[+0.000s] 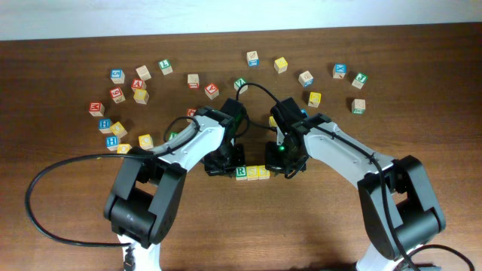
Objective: Spell out RSS
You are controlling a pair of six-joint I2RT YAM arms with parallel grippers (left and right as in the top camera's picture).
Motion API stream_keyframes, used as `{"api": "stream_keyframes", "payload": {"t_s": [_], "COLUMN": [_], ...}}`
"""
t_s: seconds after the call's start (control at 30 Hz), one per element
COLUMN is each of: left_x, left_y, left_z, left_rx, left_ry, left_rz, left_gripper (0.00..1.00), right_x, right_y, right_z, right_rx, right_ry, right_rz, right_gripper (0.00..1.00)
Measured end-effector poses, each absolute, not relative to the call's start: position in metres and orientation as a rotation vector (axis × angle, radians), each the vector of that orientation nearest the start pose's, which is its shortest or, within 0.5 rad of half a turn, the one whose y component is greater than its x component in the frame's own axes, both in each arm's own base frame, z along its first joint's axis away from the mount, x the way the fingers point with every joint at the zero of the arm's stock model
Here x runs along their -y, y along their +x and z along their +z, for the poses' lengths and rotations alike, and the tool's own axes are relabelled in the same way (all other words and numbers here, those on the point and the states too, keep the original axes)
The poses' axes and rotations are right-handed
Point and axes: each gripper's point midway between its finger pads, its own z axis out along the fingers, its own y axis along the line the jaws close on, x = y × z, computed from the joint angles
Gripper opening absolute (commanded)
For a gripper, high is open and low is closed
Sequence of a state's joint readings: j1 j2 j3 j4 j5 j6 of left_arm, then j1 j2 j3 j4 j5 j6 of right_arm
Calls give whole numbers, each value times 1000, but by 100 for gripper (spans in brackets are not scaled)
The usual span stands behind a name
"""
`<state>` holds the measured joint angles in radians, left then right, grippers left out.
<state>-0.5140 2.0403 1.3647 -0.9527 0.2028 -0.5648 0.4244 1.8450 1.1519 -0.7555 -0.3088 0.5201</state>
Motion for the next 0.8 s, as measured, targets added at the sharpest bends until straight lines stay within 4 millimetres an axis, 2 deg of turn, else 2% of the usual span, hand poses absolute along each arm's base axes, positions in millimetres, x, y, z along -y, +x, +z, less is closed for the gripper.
{"api": "stream_keyframes", "payload": {"t_s": [0.57, 0.67, 0.7, 0.8], "left_x": [200, 200, 200, 199], "left_y": [289, 289, 289, 289], "left_z": [0, 0, 0, 0], "left_rx": [-3295, -3295, -3295, -3295], "left_ry": [-55, -55, -55, -57], "left_rz": [-209, -209, -210, -204], "left_gripper": [0, 2, 3, 5], "right_x": [-197, -196, -196, -194], "right_y": [288, 288, 288, 289], "right_z": [21, 20, 20, 19], "right_rx": [-3148, -3149, -3148, -3145], "right_ry": [164, 169, 168, 170], "right_rz": [531, 524, 520, 496], "right_gripper": [4, 6, 10, 12]}}
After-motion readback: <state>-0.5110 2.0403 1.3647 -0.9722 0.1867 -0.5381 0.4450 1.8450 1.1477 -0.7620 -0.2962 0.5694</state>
